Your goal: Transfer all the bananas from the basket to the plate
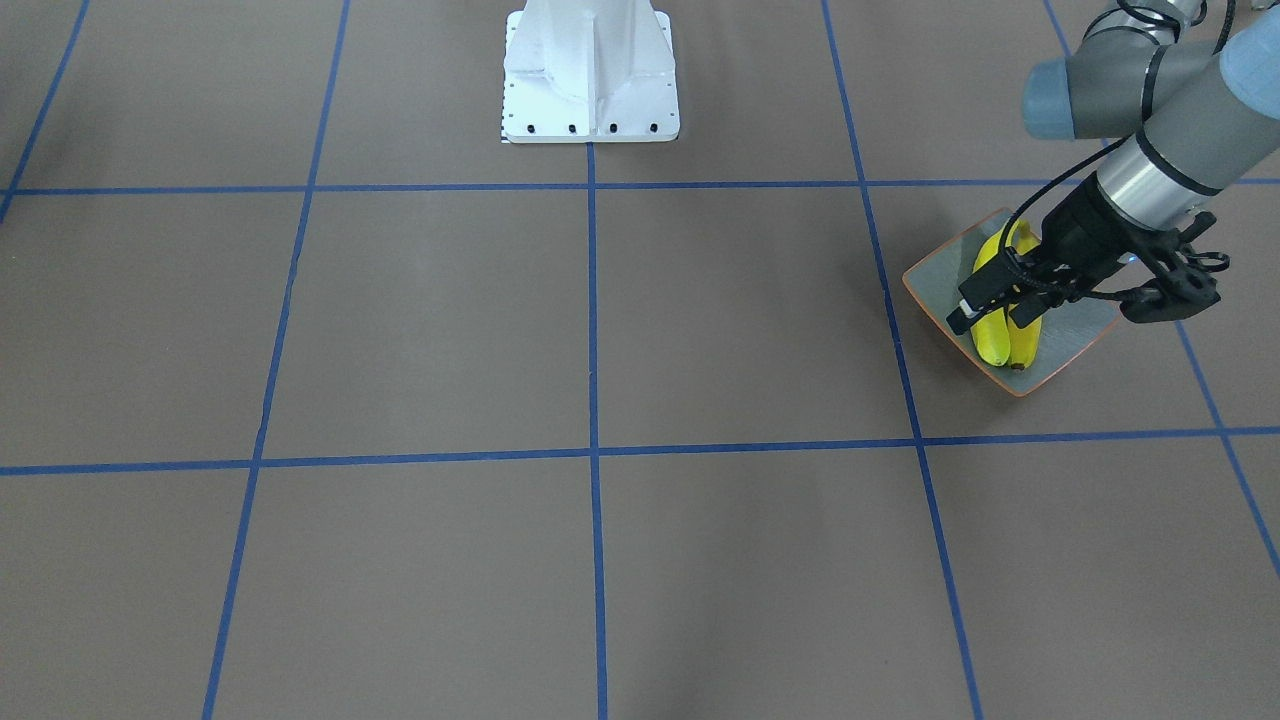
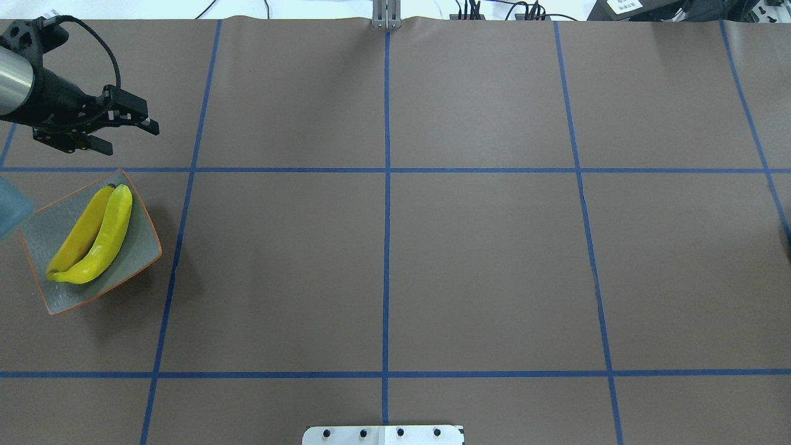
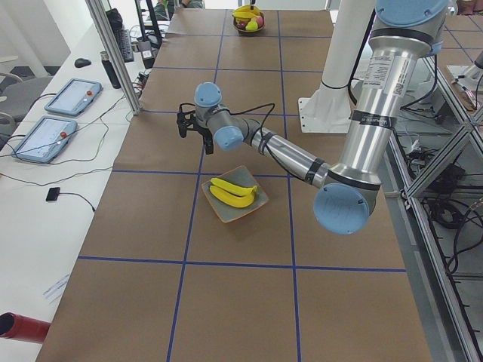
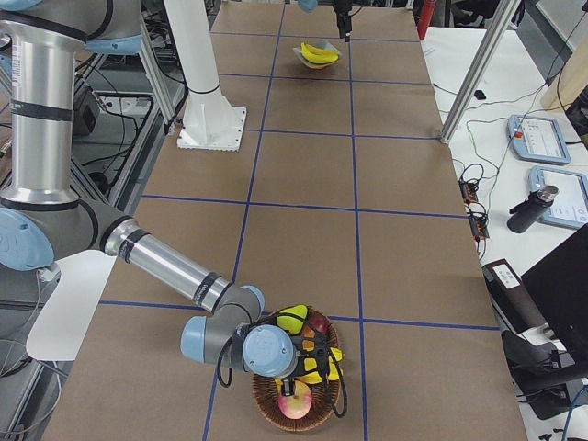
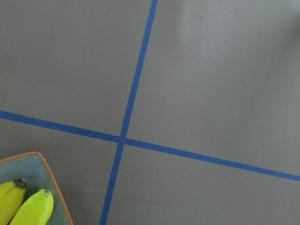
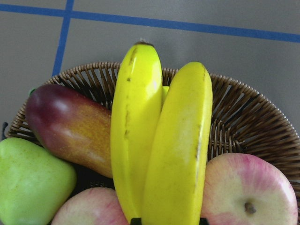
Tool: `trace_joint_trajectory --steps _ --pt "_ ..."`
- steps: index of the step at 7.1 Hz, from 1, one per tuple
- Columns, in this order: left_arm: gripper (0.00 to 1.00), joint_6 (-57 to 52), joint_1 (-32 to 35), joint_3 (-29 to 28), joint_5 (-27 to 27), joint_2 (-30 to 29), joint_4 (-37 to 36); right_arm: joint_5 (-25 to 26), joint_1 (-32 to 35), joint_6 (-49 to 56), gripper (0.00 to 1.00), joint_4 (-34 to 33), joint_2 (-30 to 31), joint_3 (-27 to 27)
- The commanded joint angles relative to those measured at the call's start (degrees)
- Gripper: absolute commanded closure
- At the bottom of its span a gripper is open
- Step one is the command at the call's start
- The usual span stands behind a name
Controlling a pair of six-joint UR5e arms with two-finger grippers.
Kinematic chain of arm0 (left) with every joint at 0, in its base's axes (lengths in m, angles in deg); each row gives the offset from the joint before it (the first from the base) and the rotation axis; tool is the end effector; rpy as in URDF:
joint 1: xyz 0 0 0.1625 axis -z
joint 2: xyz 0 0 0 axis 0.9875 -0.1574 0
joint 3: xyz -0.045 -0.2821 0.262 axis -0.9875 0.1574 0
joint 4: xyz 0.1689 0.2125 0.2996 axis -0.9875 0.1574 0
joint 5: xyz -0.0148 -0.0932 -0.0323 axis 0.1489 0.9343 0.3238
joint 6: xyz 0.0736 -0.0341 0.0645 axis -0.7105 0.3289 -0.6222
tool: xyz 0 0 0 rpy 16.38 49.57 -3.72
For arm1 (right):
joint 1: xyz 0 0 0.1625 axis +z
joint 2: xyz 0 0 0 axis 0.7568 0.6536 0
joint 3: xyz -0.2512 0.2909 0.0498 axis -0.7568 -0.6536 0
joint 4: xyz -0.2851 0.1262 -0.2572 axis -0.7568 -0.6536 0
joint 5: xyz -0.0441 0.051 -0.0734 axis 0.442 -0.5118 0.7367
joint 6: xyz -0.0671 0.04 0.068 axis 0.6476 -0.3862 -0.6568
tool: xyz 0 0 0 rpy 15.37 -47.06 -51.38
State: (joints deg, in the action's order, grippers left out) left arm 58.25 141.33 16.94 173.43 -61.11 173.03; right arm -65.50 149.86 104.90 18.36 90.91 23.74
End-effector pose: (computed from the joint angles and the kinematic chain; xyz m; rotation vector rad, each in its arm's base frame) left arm 0.2190 -0.5141 0.3381 0.0441 1.1036 -0.2831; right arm 0.1231 -0.3723 0.7725 0.1904 -0.8833 -0.0829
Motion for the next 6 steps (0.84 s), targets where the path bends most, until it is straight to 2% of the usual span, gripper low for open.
trace_joint_trajectory --steps 1,2,5,6 --pt "0.00 0.44 -0.27 -0.22 -0.04 -0.43 -0.02 -1.08 0.92 0.17 1.00 -0.23 0.06 2.07" --pt "0.00 0.52 -0.36 -0.22 -0.04 -0.52 -0.02 -1.60 1.18 0.08 1.00 -3.01 0.06 5.30" --pt "0.00 1.14 -1.15 -0.92 -0.04 -1.31 -0.02 -1.70 2.94 0.00 1.00 -22.39 -0.55 21.81" --pt "0.00 1.14 -1.15 -1.01 -0.04 -1.66 -0.02 -1.52 3.29 -1.57 1.00 -27.25 -3.95 23.86"
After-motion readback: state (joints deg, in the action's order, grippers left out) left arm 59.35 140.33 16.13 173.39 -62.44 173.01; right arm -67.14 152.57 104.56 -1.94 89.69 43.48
